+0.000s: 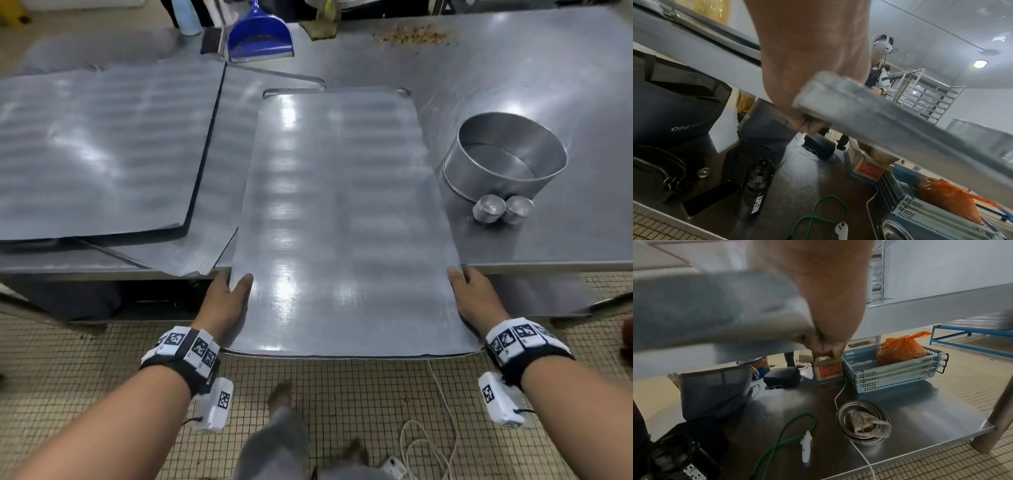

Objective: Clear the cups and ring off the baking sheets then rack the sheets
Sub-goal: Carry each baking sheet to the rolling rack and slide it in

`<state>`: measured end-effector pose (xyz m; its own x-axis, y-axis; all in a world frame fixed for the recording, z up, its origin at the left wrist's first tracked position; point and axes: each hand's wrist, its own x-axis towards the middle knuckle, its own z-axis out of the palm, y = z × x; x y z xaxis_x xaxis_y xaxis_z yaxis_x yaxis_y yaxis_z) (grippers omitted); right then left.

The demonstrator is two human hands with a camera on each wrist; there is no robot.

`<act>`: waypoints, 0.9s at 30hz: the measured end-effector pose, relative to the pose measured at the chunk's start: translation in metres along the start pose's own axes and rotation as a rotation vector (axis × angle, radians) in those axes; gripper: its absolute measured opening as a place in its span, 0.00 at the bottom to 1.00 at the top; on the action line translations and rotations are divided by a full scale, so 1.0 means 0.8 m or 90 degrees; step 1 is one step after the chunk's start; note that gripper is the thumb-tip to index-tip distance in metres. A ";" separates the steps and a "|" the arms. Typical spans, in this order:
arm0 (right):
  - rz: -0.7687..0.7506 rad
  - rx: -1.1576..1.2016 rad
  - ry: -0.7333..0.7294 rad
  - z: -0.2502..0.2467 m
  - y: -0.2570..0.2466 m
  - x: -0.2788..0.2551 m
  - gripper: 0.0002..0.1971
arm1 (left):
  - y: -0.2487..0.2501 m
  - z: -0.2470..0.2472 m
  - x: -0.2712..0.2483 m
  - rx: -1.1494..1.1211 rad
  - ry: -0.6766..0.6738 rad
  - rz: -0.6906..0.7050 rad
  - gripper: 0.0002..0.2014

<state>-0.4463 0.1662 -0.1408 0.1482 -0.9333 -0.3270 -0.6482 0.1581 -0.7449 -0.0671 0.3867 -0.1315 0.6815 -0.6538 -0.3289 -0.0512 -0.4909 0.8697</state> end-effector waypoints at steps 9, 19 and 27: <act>0.013 0.059 0.000 -0.006 0.010 -0.012 0.17 | -0.021 -0.012 -0.001 -0.184 -0.102 -0.050 0.19; 0.032 0.062 0.017 -0.003 0.011 -0.056 0.15 | -0.035 -0.024 -0.030 -0.080 -0.039 -0.004 0.20; -0.053 0.065 0.033 -0.034 -0.013 -0.076 0.19 | 0.003 -0.041 -0.057 -0.070 0.021 0.066 0.04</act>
<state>-0.4688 0.2123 -0.0977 0.1577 -0.9595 -0.2332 -0.5558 0.1090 -0.8241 -0.0738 0.4342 -0.1024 0.7006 -0.6774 -0.2244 -0.0437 -0.3545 0.9340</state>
